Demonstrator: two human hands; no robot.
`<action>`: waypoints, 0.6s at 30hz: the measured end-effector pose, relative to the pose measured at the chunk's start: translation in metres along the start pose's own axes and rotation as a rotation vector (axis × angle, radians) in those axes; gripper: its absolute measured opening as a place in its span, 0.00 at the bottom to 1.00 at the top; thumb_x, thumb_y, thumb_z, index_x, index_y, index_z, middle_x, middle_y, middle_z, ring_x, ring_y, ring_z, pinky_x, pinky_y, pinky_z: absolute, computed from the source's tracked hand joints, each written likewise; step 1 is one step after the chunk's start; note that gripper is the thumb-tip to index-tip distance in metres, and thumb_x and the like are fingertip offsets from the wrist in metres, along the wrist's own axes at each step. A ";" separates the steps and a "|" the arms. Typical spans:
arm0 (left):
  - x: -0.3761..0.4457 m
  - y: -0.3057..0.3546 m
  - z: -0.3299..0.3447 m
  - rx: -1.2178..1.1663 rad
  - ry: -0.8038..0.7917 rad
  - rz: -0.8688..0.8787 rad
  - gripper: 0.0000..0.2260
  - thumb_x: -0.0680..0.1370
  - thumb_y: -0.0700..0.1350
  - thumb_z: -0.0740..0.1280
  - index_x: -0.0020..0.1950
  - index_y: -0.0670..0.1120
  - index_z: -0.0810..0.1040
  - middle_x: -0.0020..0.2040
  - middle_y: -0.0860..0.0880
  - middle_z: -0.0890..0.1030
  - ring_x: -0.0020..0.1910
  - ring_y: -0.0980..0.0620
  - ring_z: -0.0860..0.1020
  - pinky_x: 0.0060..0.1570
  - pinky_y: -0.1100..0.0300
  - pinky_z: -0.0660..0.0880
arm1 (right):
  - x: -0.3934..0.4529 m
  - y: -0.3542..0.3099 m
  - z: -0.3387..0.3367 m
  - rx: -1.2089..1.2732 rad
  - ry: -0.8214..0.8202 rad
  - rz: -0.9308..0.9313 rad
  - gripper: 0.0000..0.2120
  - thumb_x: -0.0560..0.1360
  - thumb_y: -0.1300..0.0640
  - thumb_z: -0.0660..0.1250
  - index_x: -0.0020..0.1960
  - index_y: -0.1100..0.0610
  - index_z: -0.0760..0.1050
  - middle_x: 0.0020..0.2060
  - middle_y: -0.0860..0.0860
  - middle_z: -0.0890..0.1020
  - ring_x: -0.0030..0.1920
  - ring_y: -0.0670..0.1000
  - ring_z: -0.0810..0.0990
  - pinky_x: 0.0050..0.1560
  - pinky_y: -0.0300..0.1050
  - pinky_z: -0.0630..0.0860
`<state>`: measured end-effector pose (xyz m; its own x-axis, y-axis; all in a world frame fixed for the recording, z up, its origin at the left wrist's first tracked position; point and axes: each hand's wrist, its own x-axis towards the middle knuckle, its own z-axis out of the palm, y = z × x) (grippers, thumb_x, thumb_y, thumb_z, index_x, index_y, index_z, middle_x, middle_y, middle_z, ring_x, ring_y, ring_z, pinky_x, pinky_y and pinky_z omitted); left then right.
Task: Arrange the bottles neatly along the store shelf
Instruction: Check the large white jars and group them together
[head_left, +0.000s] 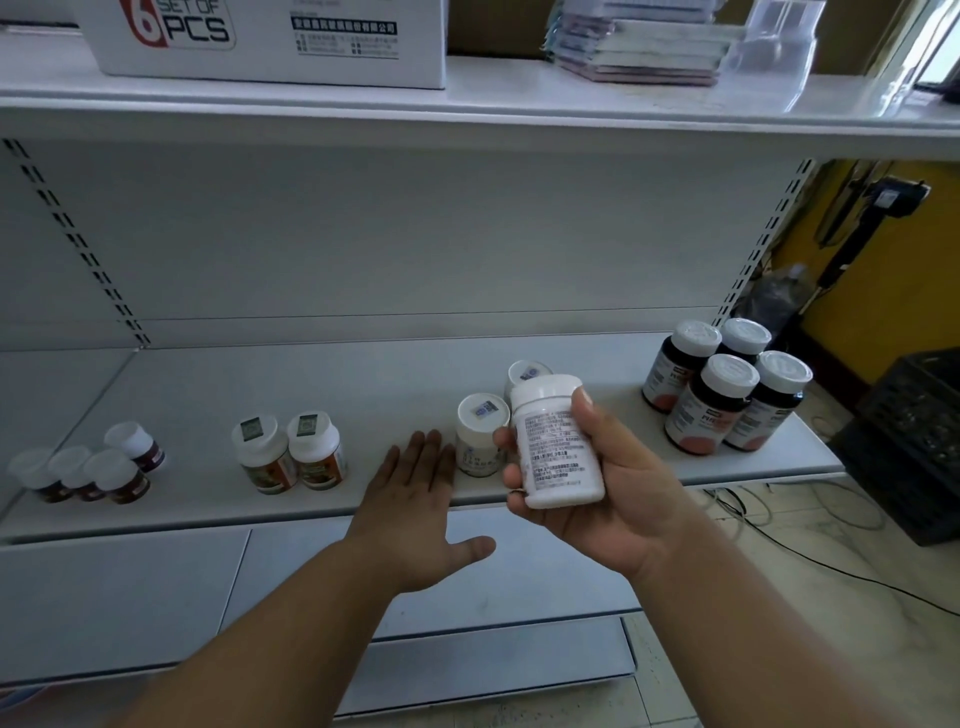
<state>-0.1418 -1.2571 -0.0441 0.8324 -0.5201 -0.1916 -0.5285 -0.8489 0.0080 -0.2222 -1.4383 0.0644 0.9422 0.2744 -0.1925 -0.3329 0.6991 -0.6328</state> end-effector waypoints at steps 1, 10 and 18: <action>0.000 0.000 0.000 -0.002 0.002 0.000 0.51 0.70 0.78 0.46 0.79 0.47 0.33 0.78 0.47 0.31 0.76 0.48 0.30 0.74 0.51 0.31 | 0.000 -0.001 0.001 0.000 -0.005 0.001 0.34 0.64 0.45 0.78 0.64 0.62 0.75 0.54 0.64 0.78 0.44 0.61 0.80 0.46 0.55 0.78; -0.001 0.000 0.001 -0.009 0.026 0.009 0.53 0.63 0.79 0.39 0.79 0.47 0.33 0.78 0.47 0.31 0.76 0.49 0.29 0.73 0.51 0.30 | -0.004 0.000 -0.001 -0.053 -0.023 -0.003 0.24 0.72 0.49 0.69 0.62 0.64 0.77 0.51 0.64 0.80 0.50 0.65 0.81 0.54 0.67 0.76; 0.000 0.000 0.000 0.017 0.014 0.004 0.54 0.62 0.78 0.36 0.79 0.47 0.34 0.79 0.46 0.32 0.77 0.48 0.31 0.74 0.50 0.32 | -0.004 0.000 -0.008 -0.047 -0.060 -0.051 0.31 0.64 0.59 0.72 0.66 0.64 0.74 0.57 0.64 0.78 0.56 0.64 0.78 0.60 0.59 0.74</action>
<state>-0.1421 -1.2572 -0.0442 0.8326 -0.5247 -0.1777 -0.5343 -0.8453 -0.0075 -0.2256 -1.4449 0.0595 0.9534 0.2790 -0.1150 -0.2810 0.6819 -0.6753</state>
